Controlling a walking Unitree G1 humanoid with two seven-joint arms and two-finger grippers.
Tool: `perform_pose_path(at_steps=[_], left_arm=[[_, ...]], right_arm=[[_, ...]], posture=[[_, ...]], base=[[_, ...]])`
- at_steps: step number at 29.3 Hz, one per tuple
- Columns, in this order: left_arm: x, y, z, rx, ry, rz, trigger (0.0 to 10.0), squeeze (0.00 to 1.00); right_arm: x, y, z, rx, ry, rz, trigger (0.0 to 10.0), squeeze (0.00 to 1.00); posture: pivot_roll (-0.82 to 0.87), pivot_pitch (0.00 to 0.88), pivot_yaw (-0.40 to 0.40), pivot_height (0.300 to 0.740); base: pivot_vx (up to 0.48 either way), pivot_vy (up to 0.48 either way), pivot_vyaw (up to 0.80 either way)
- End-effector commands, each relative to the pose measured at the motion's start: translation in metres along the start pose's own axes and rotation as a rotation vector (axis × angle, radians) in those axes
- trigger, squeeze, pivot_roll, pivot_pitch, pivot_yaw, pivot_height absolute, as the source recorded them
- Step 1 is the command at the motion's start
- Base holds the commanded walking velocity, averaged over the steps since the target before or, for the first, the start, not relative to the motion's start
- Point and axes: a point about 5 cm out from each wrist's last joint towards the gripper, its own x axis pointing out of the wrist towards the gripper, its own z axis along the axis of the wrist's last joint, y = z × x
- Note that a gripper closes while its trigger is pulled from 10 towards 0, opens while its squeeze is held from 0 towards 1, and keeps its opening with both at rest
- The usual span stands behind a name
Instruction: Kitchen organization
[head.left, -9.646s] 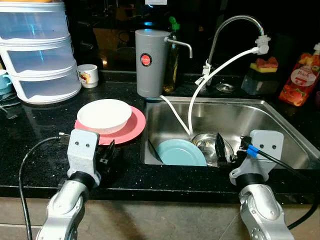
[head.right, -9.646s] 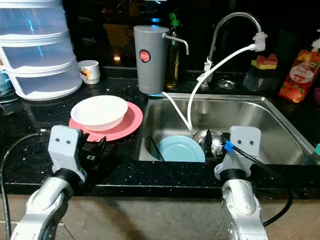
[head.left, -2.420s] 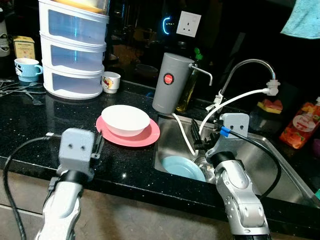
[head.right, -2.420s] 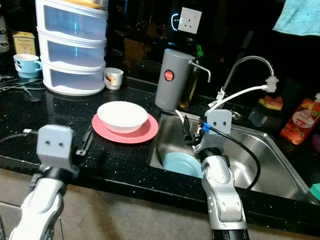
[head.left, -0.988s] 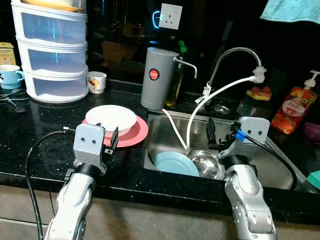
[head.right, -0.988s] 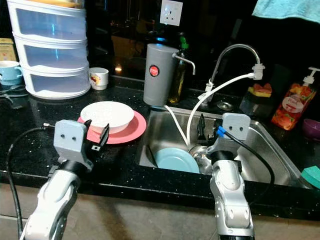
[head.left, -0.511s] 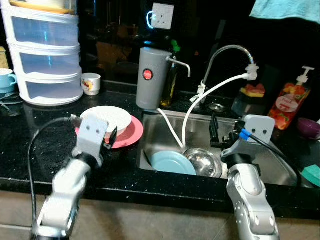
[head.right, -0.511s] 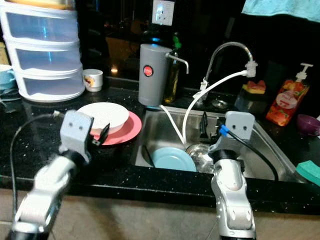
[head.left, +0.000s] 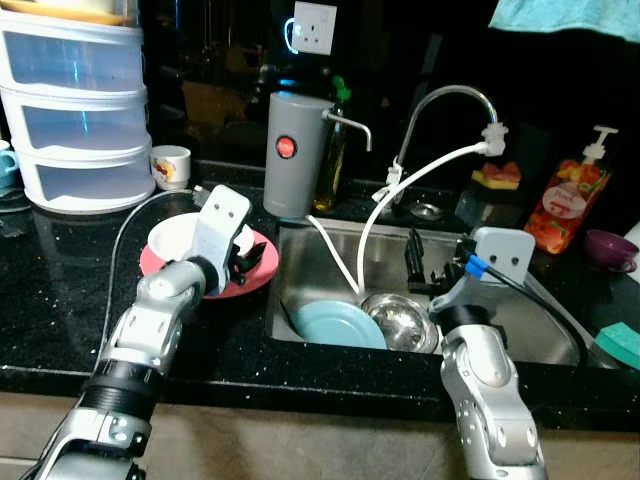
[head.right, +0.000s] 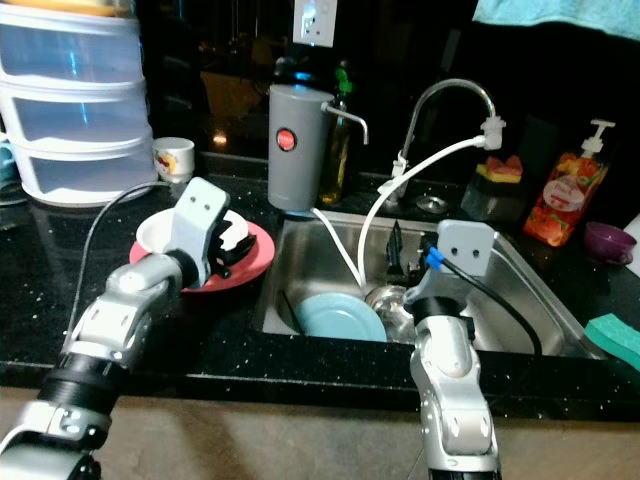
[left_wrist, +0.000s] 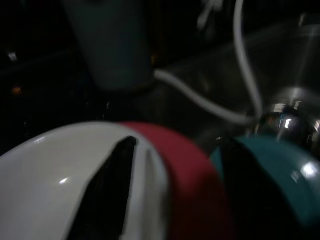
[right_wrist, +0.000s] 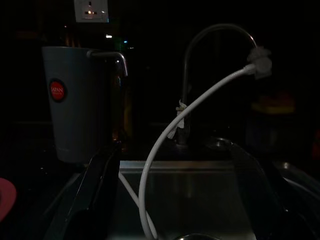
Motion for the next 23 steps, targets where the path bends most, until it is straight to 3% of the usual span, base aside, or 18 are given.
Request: perform_pose_path(at_steps=[1, 6, 7, 12, 18, 19, 20, 21, 22, 23], left_arm=[[0.002, 0.008, -0.003, 0.043, 0.041, -0.004, 10.0, 1.00], [0.006, 0.019, -0.005, 0.075, 0.101, -0.017, 10.0, 1.00], [0.009, 0.022, -0.009, 0.061, 0.130, -0.014, 10.0, 0.00], [0.010, 0.025, -0.015, 0.061, 0.183, -0.020, 10.0, 0.00], [0.007, 0.030, -0.023, 0.116, 0.261, -0.051, 10.0, 0.00], [0.006, 0.031, -0.026, 0.131, 0.282, -0.057, 8.2, 0.00], [0.006, 0.031, -0.028, 0.142, 0.295, -0.061, 5.2, 0.00], [0.006, 0.031, -0.028, 0.142, 0.295, -0.061, 5.2, 0.00], [0.006, 0.031, -0.030, 0.157, 0.309, -0.062, 2.0, 0.00], [0.006, 0.031, -0.033, 0.178, 0.322, -0.057, 0.3, 0.00]], right_arm=[[-0.003, -0.002, -0.002, -0.005, 0.007, -0.016, 10.0, 0.00], [-0.003, -0.002, -0.002, -0.001, 0.007, -0.025, 10.0, 0.00], [-0.003, -0.001, -0.002, 0.001, 0.005, -0.024, 10.0, 0.00], [-0.002, 0.000, -0.002, 0.007, 0.002, -0.021, 10.0, 0.00], [-0.003, 0.002, -0.003, 0.012, 0.005, -0.022, 10.0, 0.00], [-0.004, 0.002, -0.004, 0.012, 0.007, -0.023, 10.0, 0.00], [-0.004, 0.002, -0.004, 0.012, 0.009, -0.023, 10.0, 0.00], [-0.004, 0.002, -0.004, 0.012, 0.009, -0.023, 10.0, 0.00], [-0.004, 0.002, -0.004, 0.012, 0.010, -0.023, 10.0, 0.00], [-0.004, 0.002, -0.005, 0.011, 0.012, -0.021, 10.0, 0.00]], posture=[[0.07, 0.000, -0.095, 0.740], [0.08, 0.000, -0.096, 0.740], [0.08, 0.000, -0.094, 0.740], [0.08, 0.000, -0.091, 0.740], [0.09, 0.000, -0.087, 0.740], [0.09, 0.000, -0.087, 0.740], [0.09, 0.000, -0.090, 0.740], [0.09, 0.000, -0.090, 0.740], [0.09, 0.000, -0.094, 0.740], [0.10, 0.000, -0.098, 0.740]], base=[[0.000, 0.000, 0.00], [0.000, 0.000, 0.00], [0.000, 0.000, 0.00], [0.000, 0.000, 0.00], [0.000, 0.000, 0.00], [0.000, 0.000, 0.00], [0.000, 0.000, 0.00], [0.000, 0.000, 0.00], [0.000, 0.000, 0.00], [0.000, 0.000, 0.00]])
